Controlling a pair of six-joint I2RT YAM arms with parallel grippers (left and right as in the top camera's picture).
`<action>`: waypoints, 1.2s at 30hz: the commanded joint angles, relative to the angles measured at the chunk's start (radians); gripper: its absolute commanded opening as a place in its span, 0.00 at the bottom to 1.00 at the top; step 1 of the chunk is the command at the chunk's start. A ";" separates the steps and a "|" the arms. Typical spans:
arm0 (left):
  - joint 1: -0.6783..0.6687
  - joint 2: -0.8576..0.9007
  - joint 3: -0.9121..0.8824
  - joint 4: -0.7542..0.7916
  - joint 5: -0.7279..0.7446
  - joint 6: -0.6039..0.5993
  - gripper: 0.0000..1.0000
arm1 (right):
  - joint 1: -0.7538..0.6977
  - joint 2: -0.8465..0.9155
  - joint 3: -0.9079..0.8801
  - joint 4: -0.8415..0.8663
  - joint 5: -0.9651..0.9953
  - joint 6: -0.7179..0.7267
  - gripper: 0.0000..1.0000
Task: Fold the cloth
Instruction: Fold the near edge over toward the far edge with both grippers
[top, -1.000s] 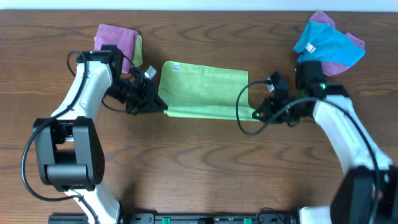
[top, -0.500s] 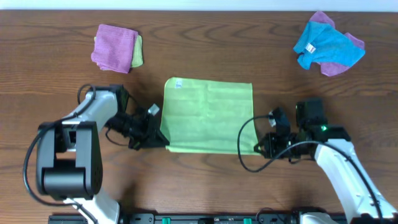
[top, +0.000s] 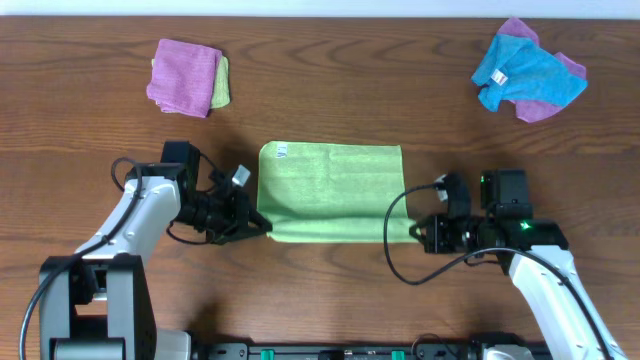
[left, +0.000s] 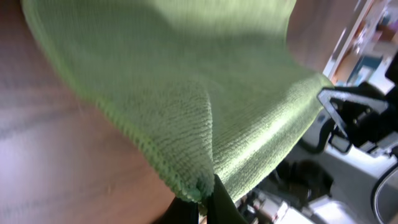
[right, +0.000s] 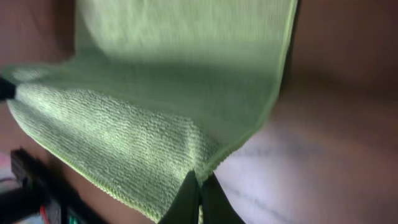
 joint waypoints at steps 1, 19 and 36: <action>0.026 -0.010 0.002 0.079 -0.063 -0.152 0.06 | -0.022 -0.009 -0.002 0.080 0.127 0.059 0.01; -0.017 -0.002 0.002 0.663 -0.288 -0.581 0.06 | 0.041 0.246 -0.001 0.572 0.199 0.175 0.01; -0.027 0.195 0.006 0.902 -0.319 -0.652 0.06 | 0.059 0.376 0.023 0.703 0.327 0.200 0.01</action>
